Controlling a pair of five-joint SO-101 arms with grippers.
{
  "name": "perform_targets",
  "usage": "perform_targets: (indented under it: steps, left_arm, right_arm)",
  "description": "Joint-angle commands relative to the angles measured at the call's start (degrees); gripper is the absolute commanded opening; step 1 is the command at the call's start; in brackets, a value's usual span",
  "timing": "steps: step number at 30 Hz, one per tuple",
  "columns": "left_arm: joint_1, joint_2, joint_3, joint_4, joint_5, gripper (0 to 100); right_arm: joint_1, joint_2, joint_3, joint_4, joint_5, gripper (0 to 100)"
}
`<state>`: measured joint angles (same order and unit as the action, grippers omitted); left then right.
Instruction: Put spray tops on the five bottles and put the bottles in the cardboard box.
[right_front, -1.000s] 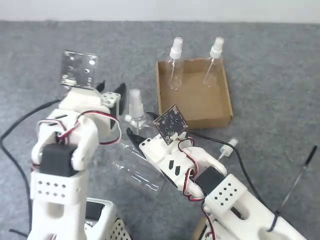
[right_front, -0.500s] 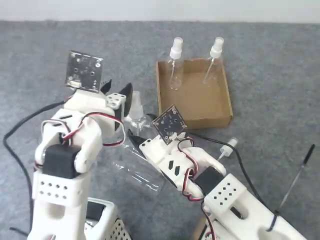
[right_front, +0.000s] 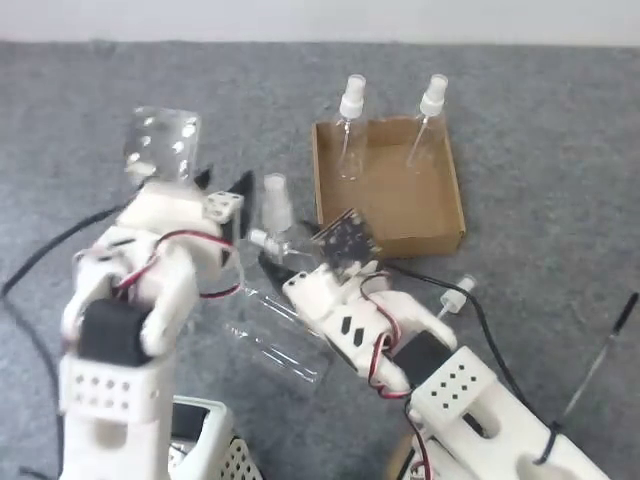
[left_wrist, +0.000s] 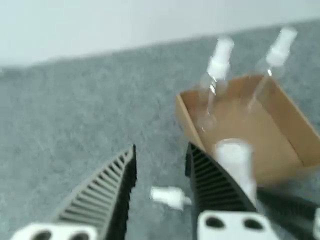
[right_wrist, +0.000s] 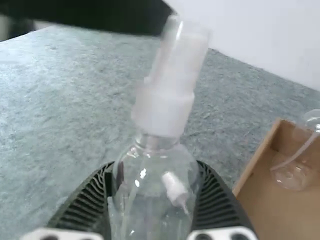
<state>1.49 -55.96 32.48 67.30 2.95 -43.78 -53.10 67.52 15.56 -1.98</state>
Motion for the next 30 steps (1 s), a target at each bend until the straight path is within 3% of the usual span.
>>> perform_targets:
  steps: [1, 9, 16, 23, 30]
  left_arm:
    - [-2.99, -8.44, 1.71, 0.26, 0.62, 15]
    - [-3.6, -23.38, 20.7, -4.13, -1.49, 16]
    - [2.9, -26.99, 33.19, -6.77, -4.22, 24]
    - [4.66, -30.24, 34.77, -6.77, -4.13, 28]
    - [4.31, -30.68, 39.96, -15.03, -2.9, 30]
  right_arm:
    - [6.37, -1.98, -3.78, -1.36, -0.79, 0.6]
    - [12.26, 1.01, -15.74, -0.66, -0.44, 0.6]
    - [11.74, 20.09, -32.7, 2.68, -0.79, 0.6]
    - [6.55, 30.2, -43.69, 9.8, -0.88, 0.6]
    - [1.63, 26.95, -47.03, 21.41, -0.62, 0.6]
